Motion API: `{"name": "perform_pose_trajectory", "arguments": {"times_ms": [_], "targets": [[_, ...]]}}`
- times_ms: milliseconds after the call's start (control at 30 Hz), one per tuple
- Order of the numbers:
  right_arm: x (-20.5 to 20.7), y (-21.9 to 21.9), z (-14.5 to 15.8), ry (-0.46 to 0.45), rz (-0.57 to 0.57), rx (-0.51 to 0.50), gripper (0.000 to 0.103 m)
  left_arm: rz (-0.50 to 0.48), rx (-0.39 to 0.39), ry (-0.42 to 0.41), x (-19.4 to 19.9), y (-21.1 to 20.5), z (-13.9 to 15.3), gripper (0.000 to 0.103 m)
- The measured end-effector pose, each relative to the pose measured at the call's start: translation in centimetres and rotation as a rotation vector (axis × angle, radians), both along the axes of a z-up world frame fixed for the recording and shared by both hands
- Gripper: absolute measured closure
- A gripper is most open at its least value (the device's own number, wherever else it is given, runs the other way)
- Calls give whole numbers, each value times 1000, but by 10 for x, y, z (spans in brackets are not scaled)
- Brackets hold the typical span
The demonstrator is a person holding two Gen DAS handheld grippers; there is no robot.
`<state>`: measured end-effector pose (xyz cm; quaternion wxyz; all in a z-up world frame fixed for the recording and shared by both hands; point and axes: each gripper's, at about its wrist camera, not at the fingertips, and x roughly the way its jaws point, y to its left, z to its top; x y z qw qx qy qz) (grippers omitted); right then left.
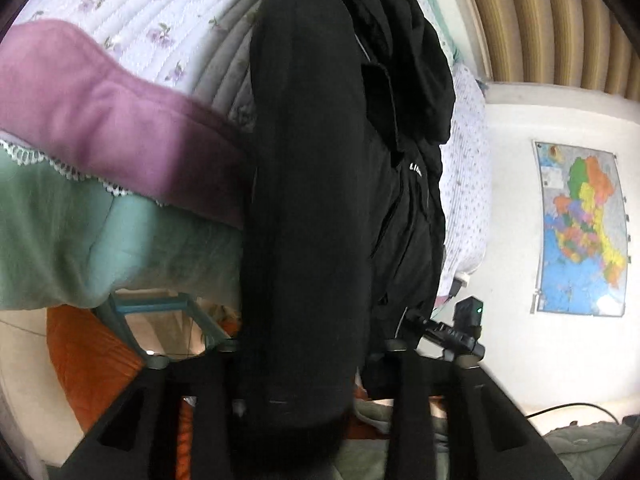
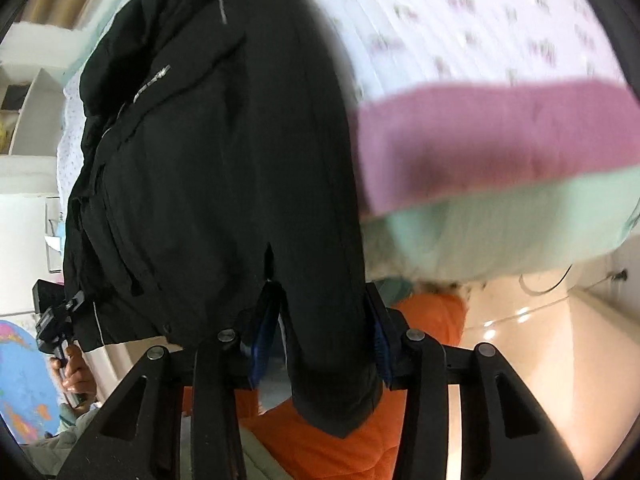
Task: Fold large clothes
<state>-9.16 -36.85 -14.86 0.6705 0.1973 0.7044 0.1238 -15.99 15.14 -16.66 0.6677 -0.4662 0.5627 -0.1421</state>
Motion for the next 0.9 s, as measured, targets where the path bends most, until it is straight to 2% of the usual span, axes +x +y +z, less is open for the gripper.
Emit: {"name": "perform_pose_trajectory", "arguments": {"times_ms": [33, 133, 167, 267, 433, 633, 767, 900], "targets": [[-2, 3, 0, -3, -2, 19, 55, -3, 16, 0, 1, 0, 4, 84], [2, 12, 13, -37, 19, 61, 85, 8, 21, -21, 3, 3, 17, 89], [4, 10, 20, -52, 29, 60, 87, 19, 13, -33, 5, 6, 23, 89], [12, 14, 47, -94, 31, 85, 88, 62, -21, -94, 7, 17, 45, 89], [44, -3, 95, -181, -41, 147, 88, 150, -85, -206, 38, 35, 83, 89], [95, 4, 138, -303, -74, 199, 88, 225, -100, -290, 85, 61, 113, 89], [133, 4, 161, -375, -100, 221, 88, 258, -107, -314, 113, 81, 122, 89], [175, -1, 172, -416, -152, 239, 88, 307, -111, -299, 147, 95, 120, 89]]}}
